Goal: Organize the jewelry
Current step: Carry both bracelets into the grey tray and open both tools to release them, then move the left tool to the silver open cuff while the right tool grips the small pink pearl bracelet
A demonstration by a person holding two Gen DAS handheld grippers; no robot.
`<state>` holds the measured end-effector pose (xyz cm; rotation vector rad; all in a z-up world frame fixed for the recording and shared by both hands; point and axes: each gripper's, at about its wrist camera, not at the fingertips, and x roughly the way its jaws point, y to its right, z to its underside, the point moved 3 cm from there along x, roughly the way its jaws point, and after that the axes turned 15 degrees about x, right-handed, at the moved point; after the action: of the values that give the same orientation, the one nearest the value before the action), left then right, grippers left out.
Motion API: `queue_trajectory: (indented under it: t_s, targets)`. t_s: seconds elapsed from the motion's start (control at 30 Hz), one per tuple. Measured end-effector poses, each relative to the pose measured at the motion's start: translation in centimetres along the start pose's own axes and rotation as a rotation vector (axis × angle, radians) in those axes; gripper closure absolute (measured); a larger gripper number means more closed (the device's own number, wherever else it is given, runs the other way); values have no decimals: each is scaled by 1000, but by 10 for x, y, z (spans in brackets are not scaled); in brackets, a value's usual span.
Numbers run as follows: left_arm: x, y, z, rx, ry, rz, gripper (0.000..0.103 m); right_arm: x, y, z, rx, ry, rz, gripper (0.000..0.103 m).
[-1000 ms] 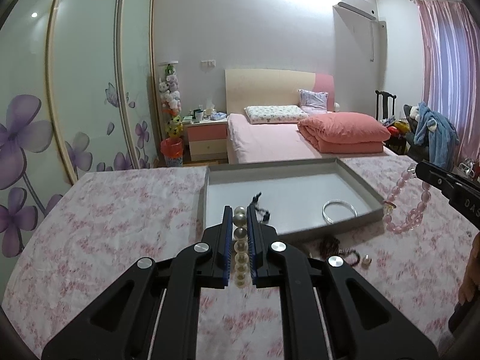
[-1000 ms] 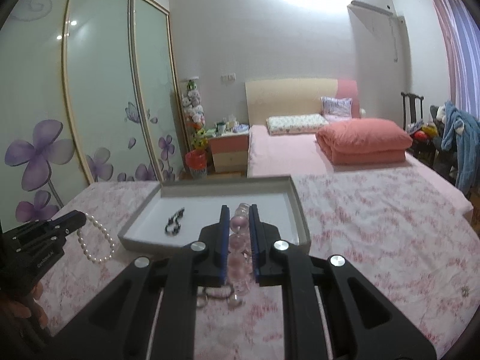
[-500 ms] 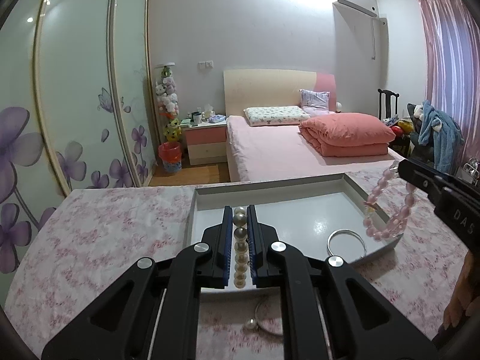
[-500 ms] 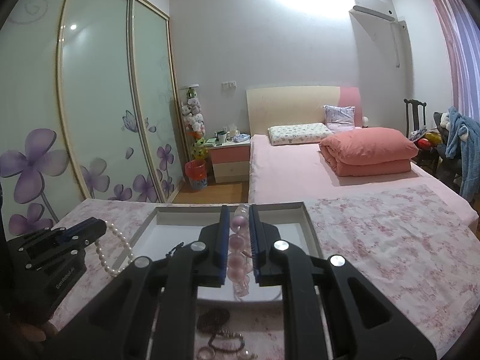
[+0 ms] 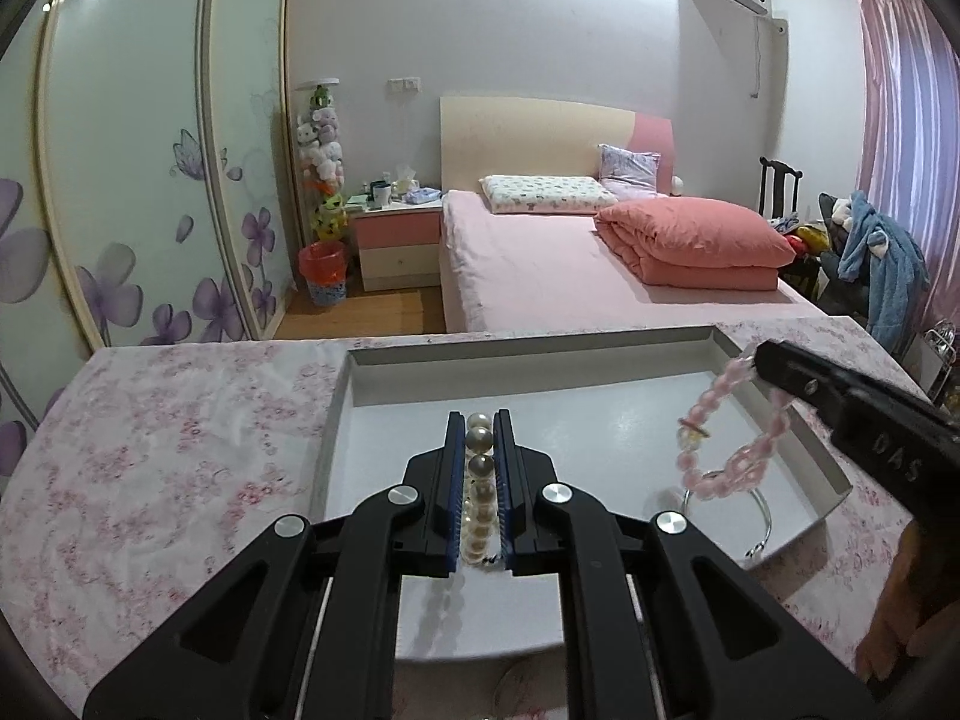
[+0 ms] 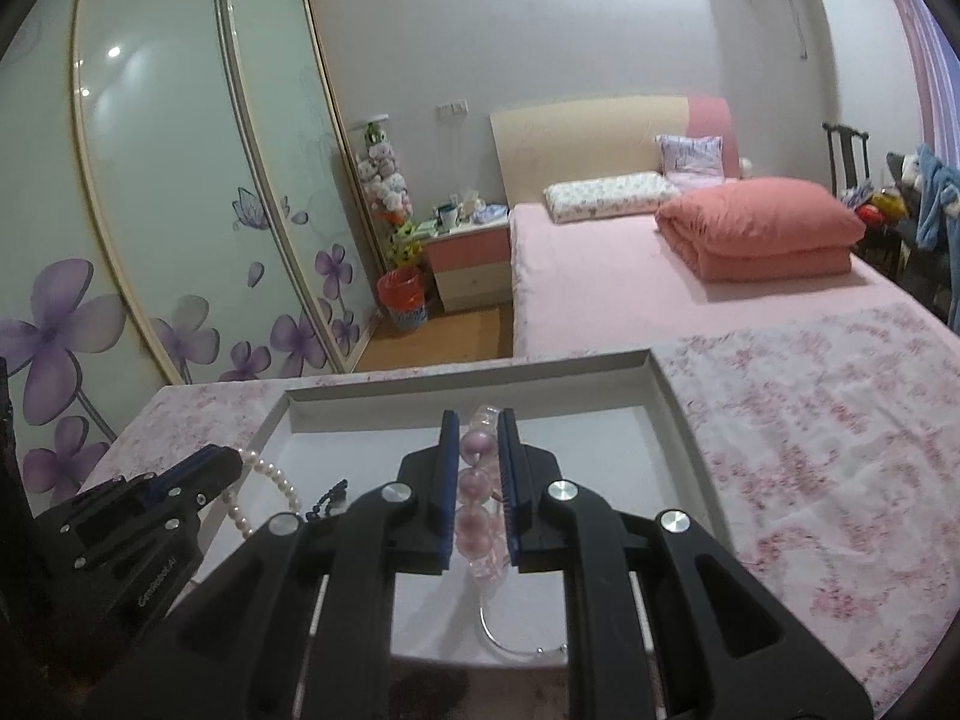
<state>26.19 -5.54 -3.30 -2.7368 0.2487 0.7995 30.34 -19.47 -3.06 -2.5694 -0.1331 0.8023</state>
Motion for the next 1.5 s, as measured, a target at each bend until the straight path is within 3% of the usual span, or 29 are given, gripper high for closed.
queue_trajectory:
  t_s: [0.3, 0.33, 0.4, 0.43, 0.97, 1.07, 1.13, 1.3, 1.43, 1.5]
  targets:
    - [17, 4, 0, -1, -24, 18, 93, 13, 10, 3, 8, -24, 40, 87]
    - [18, 3, 0, -3, -25, 19, 93, 11, 10, 3, 9, -19, 44, 85]
    - [18, 0, 0, -13, -25, 23, 92, 8, 13, 1, 13, -6, 49, 69]
    - [19, -3, 0, -18, -24, 22, 92, 6, 14, 0, 14, 0, 52, 68]
    - [-4, -28, 10, -52, -27, -35, 91, -29, 21, 3, 17, 22, 63, 68]
    - [-14, -30, 17, -52, -27, -38, 80, -38, 20, 9, 0, 17, 65, 68]
    - [-23, -29, 24, -47, -26, -36, 72, -45, 21, 16, -15, 5, 66, 68]
    - [-47, -28, 48, -22, -36, -15, 71, -63, 23, 43, -48, -81, 49, 68]
    - [-63, -30, 69, -25, -53, -6, 59, -83, 15, 83, -126, -187, 18, 68]
    - [-67, -35, 79, -30, -64, -12, 58, -88, 13, 101, -156, -229, 7, 68]
